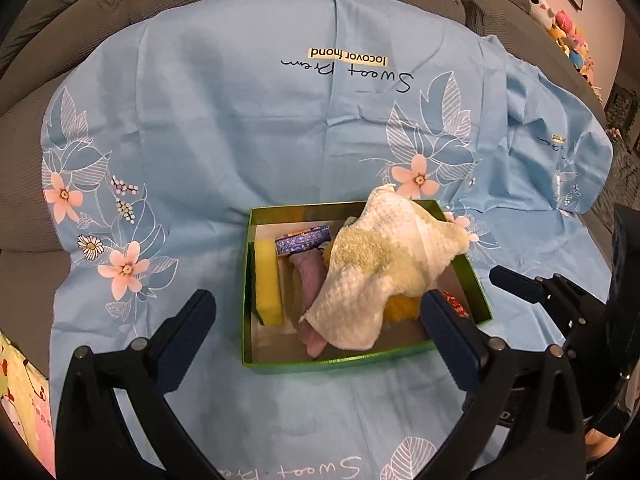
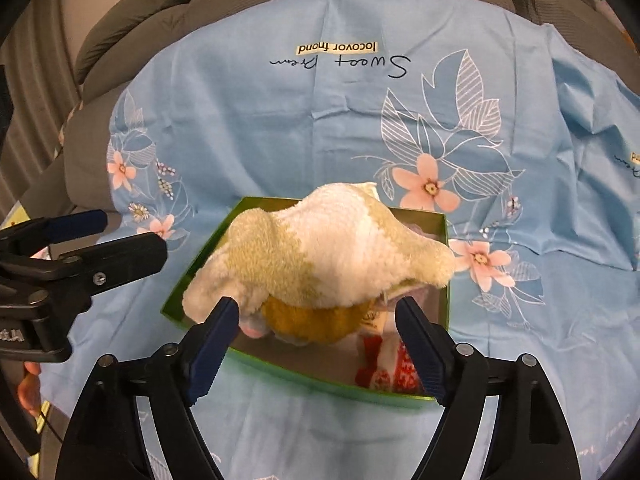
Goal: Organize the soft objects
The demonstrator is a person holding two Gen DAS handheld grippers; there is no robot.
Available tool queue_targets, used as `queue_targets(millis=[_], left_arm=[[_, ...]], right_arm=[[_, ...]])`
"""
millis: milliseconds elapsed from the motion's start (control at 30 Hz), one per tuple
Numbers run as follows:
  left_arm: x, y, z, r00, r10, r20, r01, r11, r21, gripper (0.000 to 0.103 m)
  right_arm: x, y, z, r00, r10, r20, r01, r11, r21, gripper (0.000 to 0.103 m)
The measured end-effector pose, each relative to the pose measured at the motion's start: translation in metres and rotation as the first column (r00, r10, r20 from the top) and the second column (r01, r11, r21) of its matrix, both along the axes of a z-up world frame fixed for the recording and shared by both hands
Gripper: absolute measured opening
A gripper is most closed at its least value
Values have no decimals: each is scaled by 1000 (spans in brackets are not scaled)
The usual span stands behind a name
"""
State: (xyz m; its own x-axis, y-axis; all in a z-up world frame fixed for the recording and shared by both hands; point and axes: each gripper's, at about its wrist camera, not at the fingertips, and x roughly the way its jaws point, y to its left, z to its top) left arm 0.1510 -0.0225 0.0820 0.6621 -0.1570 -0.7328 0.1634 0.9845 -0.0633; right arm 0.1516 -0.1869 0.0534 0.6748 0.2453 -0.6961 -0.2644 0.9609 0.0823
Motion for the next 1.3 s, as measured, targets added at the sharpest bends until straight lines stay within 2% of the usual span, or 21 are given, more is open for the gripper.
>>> queue_targets(millis=[133, 500, 1300], left_arm=[[-8, 5, 3, 1000, 22, -5, -22, 999, -24, 102], [-7, 18, -3, 989, 68, -133, -78, 994, -73, 102], [8, 20, -16, 980, 85, -178, -94, 994, -46, 102]], right_arm=[[-5, 1, 3, 999, -34, 0, 34, 999, -26, 89], [-11, 5, 4, 998, -55, -34, 53, 997, -55, 90], [1, 5, 1, 996, -71, -49, 68, 996, -57, 90]])
